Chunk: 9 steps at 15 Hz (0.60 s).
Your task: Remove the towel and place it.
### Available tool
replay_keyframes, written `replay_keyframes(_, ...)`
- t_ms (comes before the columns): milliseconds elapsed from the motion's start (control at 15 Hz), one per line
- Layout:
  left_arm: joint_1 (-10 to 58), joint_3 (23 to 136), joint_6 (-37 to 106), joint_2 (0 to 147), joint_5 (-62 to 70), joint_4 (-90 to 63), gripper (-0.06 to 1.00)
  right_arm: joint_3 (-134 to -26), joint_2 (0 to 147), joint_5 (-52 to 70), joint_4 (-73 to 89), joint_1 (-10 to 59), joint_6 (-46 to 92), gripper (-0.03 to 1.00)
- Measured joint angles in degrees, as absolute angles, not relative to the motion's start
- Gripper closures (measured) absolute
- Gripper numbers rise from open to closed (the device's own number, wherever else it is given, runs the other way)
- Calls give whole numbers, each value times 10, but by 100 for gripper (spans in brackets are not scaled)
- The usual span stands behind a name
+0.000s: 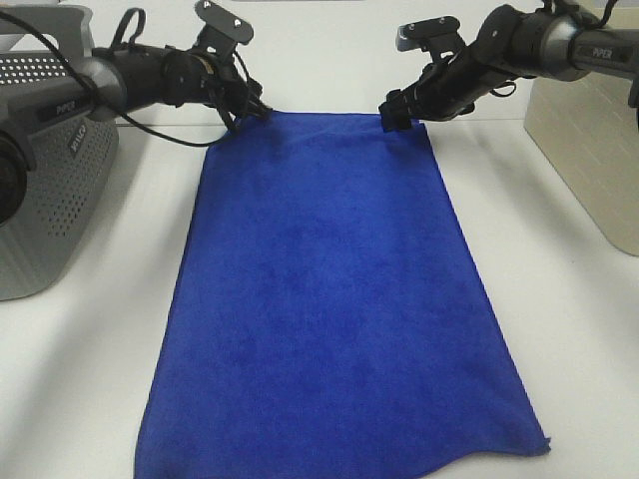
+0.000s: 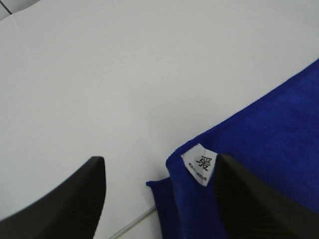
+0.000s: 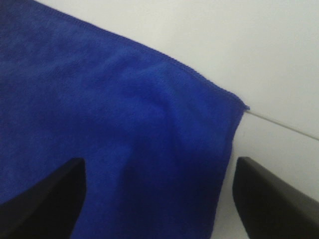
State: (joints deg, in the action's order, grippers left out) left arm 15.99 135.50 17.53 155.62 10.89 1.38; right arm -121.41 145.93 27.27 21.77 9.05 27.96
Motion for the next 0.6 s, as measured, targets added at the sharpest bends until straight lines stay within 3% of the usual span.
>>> replay_keyframes(600, 160, 1494, 49, 1481, 603, 15, 32, -1245, 1338, 543, 217, 91, 246, 18)
